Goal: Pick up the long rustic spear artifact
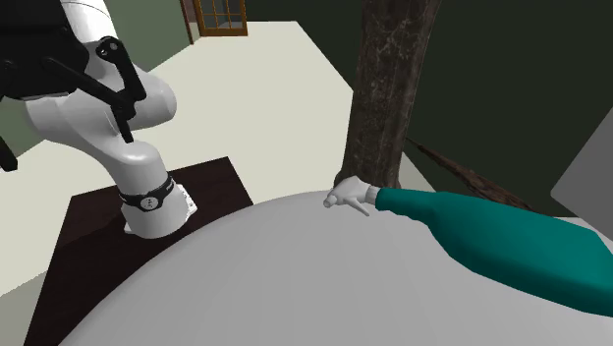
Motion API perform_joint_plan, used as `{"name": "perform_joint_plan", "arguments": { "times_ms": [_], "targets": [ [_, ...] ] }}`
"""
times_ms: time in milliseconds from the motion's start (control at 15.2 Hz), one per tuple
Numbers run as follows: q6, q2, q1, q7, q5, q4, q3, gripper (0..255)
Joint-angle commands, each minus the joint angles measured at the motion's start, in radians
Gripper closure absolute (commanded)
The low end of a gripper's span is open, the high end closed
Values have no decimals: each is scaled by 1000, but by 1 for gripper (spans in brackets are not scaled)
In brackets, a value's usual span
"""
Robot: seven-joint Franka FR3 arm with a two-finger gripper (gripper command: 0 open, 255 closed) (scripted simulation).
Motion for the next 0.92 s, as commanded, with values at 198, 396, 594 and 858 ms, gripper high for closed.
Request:
{"name": "perform_joint_plan", "arguments": {
  "times_ms": [198, 396, 594, 858],
  "targets": [
    [28, 48, 21, 80, 42, 23, 61, 0],
    [57, 106, 37, 159, 78, 56, 121, 0],
    [87, 174, 49, 237, 104, 101, 181, 0],
    [123, 276, 59, 343, 122, 177, 258, 0]
  ]
}}
